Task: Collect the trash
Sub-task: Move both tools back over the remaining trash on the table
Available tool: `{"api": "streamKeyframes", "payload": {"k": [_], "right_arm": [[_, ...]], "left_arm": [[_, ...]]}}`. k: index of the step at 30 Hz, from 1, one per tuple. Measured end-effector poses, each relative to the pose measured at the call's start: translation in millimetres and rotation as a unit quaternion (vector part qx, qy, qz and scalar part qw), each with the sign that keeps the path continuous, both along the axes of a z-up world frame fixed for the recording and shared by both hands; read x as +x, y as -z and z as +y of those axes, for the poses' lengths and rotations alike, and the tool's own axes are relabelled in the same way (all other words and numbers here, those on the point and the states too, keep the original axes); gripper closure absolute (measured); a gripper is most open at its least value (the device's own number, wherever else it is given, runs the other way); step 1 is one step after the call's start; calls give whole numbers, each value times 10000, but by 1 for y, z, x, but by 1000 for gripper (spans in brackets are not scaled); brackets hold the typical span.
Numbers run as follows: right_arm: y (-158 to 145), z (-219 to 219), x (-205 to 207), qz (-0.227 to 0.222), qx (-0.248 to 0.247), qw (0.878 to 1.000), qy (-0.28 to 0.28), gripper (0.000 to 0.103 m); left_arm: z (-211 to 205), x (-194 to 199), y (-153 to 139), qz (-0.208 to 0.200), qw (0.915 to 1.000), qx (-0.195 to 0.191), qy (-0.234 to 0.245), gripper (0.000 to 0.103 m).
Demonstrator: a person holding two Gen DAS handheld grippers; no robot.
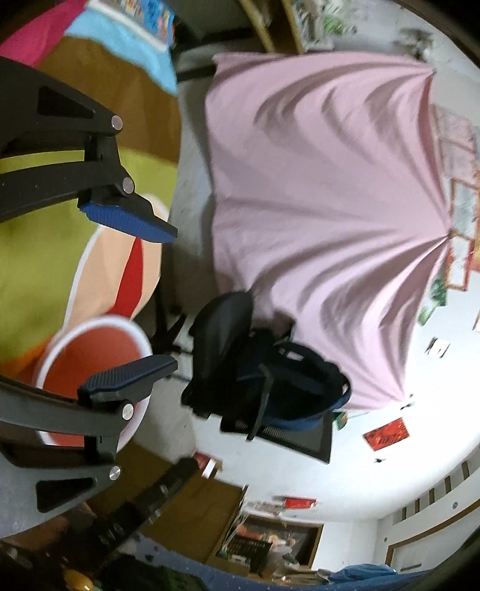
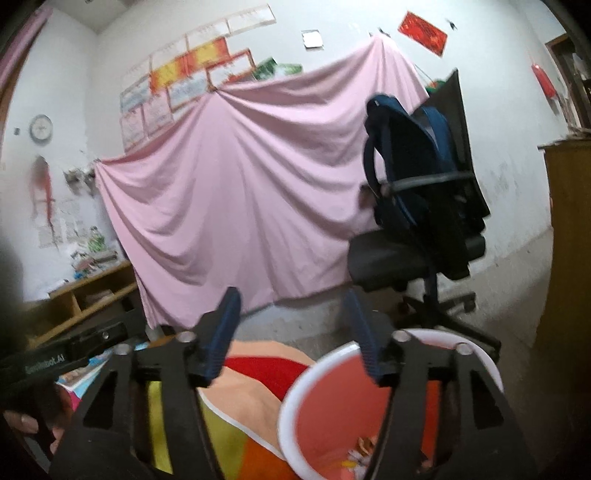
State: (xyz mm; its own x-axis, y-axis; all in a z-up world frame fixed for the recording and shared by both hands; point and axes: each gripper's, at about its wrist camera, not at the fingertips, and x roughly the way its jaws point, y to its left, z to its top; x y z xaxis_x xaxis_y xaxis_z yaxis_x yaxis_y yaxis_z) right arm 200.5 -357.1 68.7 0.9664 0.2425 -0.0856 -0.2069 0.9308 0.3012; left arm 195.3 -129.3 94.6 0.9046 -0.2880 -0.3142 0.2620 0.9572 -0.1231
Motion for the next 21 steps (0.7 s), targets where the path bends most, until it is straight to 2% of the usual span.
{"api": "streamKeyframes", "payload": {"k": [2, 4, 7, 13, 21], "right_arm": [[-6, 7, -4, -227, 96, 9997, -63, 0], [-12, 17, -8, -460, 182, 9987, -132, 0], [-16, 33, -10, -717, 242, 9968, -271, 0], [-19, 70, -16, -1022, 26, 9936, -484, 0], [-15, 113, -12, -1149, -214, 9897, -824, 0]], "left_arm": [[12, -8, -1, -122, 9997, -1, -191, 32], [26, -17, -4, -309, 9986, -65, -430, 12], [46, -29, -7, -620, 9946, -161, -822, 3], [84, -41, -6, -853, 9866, -253, -1367, 2], [117, -52, 9, -894, 9815, -63, -1691, 2]]}}
